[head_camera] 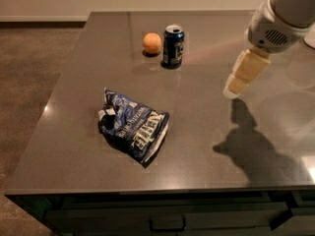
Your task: Knock pepsi can over
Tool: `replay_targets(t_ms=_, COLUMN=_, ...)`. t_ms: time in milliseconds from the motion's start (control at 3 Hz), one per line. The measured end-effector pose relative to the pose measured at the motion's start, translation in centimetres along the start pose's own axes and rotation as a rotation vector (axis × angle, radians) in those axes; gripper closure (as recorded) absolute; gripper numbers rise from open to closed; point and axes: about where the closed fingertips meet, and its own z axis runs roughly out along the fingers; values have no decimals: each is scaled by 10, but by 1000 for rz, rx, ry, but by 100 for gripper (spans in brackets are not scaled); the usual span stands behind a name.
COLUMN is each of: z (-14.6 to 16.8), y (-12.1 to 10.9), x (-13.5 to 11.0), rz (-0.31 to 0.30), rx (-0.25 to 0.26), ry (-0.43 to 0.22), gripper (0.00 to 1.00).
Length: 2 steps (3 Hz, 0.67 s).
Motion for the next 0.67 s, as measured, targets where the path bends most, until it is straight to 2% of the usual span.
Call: replay_targets(t_ms=667, z=50, y=-59, x=-38, rz=187, rx=91, ry=-99, gripper=0)
